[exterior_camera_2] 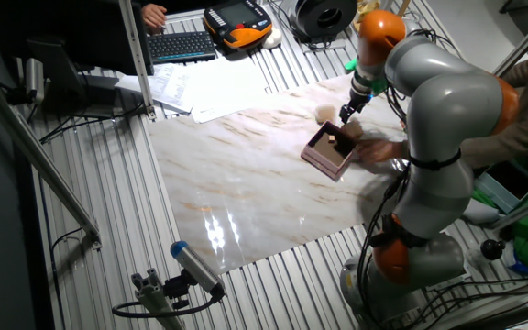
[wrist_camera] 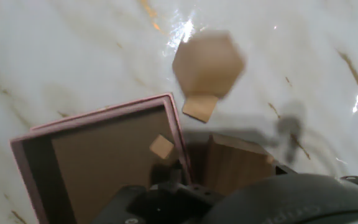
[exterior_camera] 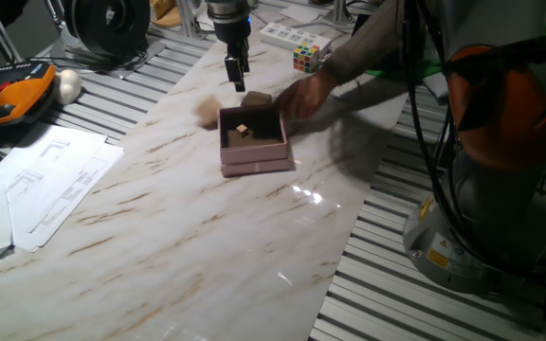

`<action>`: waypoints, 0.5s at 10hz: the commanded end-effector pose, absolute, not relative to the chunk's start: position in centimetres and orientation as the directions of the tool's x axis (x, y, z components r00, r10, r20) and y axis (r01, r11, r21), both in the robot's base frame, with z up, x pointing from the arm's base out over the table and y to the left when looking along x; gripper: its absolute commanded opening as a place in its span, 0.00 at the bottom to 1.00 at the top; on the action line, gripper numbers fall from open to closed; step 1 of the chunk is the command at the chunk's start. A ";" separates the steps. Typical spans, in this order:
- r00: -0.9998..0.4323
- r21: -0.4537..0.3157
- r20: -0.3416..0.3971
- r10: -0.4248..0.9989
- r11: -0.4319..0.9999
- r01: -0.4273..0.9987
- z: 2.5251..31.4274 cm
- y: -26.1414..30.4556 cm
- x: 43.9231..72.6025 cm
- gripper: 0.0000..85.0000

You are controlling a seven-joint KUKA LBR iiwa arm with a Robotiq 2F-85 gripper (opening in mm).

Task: Take everything out of the gift box

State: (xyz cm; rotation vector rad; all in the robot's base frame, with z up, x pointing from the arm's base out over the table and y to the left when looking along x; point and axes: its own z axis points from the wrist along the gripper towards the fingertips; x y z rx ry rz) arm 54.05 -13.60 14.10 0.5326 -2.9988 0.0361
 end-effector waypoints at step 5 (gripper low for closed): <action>-0.950 -0.006 0.129 -0.285 0.957 -0.289 15.6 -9.4 52.8 0.80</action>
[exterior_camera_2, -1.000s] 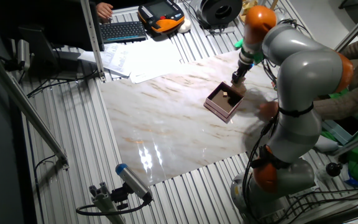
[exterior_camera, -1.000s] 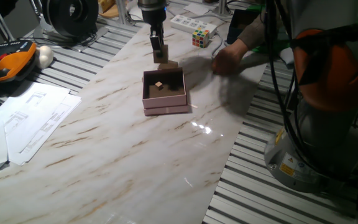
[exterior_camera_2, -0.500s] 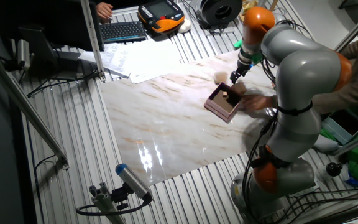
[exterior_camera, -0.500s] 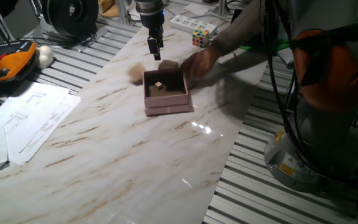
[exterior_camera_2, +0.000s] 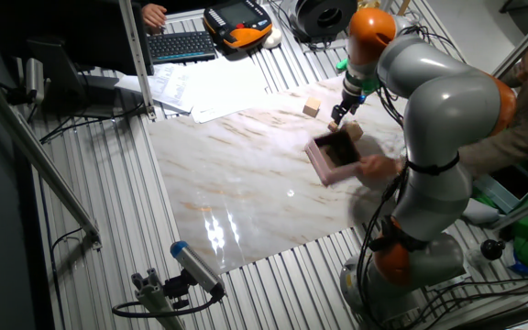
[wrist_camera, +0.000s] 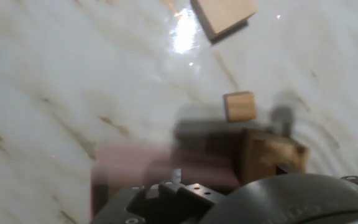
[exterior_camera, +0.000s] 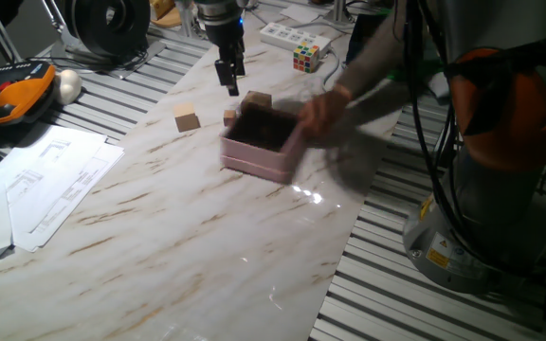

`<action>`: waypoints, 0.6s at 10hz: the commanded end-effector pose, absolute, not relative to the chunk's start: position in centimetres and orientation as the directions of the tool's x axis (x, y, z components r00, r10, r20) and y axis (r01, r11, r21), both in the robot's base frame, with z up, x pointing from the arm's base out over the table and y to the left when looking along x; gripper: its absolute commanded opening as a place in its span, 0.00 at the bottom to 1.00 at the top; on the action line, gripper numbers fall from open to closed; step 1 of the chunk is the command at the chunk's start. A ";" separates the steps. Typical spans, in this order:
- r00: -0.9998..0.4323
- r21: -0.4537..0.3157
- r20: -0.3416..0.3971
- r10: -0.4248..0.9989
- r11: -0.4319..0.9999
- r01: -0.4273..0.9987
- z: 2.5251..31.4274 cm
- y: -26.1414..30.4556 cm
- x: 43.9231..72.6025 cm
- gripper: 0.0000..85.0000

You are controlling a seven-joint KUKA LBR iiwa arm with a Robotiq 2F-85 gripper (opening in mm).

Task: Take everything out of the gift box

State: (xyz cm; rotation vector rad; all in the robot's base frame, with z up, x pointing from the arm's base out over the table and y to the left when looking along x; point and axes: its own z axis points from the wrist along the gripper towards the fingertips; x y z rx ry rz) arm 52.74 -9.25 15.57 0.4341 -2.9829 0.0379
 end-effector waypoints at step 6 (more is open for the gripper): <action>-0.963 -0.014 0.137 -0.231 0.972 -0.236 14.0 -5.9 51.5 0.80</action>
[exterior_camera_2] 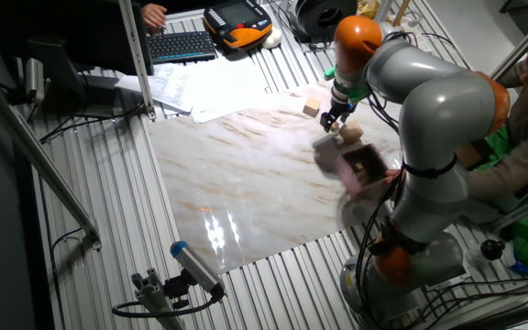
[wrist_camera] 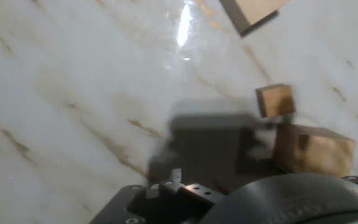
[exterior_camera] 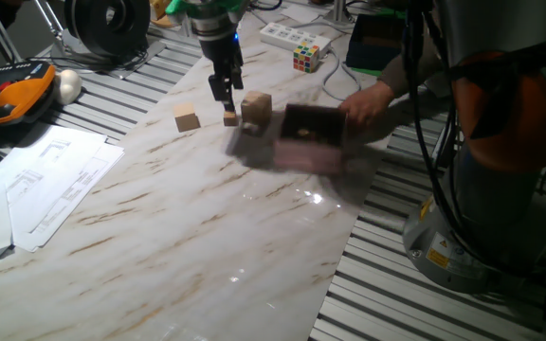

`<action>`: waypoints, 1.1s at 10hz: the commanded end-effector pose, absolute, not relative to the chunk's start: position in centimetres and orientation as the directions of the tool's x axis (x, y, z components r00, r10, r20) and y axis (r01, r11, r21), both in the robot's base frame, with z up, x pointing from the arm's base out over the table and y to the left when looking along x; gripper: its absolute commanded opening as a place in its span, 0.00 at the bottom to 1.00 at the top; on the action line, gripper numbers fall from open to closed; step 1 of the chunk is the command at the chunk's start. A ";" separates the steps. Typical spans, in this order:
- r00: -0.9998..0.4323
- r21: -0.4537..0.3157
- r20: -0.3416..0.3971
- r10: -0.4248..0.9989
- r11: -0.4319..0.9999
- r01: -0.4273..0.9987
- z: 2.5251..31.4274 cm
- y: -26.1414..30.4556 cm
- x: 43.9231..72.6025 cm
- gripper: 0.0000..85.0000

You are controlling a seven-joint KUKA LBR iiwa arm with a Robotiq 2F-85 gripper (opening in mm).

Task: Take everything out of the gift box

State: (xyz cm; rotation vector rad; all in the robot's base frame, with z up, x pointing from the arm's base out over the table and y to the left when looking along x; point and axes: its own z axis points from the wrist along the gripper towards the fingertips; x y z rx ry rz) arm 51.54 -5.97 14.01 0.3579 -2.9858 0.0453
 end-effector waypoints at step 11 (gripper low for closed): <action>-0.971 -0.012 0.151 -0.184 0.982 -0.188 14.8 -3.0 50.2 0.80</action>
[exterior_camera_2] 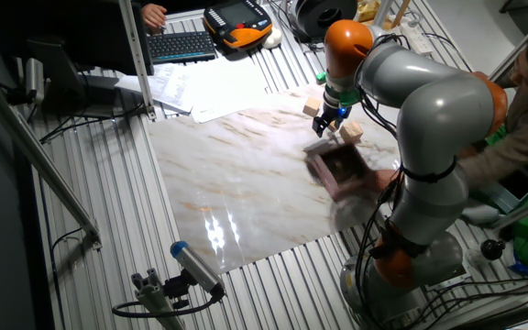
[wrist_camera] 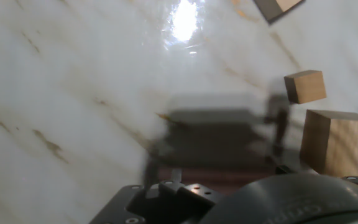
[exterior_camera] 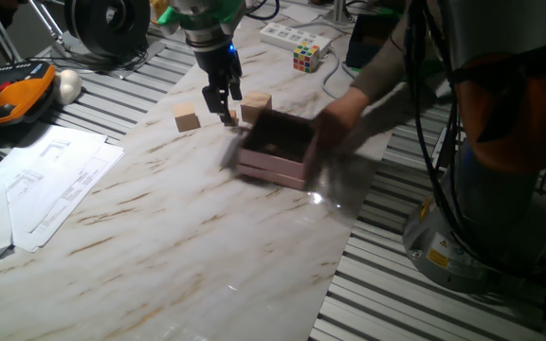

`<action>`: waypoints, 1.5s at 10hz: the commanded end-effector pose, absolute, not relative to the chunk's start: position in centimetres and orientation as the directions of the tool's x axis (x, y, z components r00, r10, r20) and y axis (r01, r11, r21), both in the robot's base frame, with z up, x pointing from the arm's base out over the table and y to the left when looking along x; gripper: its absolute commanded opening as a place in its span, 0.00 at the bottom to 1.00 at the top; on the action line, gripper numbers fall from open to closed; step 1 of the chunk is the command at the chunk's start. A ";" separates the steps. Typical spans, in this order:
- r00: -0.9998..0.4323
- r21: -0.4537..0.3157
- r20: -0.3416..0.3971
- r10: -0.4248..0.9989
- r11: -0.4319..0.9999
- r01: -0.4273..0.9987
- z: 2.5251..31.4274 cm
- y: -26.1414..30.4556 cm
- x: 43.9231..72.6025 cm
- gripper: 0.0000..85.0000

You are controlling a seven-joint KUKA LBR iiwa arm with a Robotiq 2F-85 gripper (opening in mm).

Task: Take everything out of the gift box

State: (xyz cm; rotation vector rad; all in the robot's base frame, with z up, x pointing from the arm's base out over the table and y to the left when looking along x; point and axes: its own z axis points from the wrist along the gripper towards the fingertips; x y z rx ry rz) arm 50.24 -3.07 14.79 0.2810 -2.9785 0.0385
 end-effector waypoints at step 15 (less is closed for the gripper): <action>-0.978 0.020 0.071 -0.196 0.981 -0.195 13.9 -0.3 49.5 0.80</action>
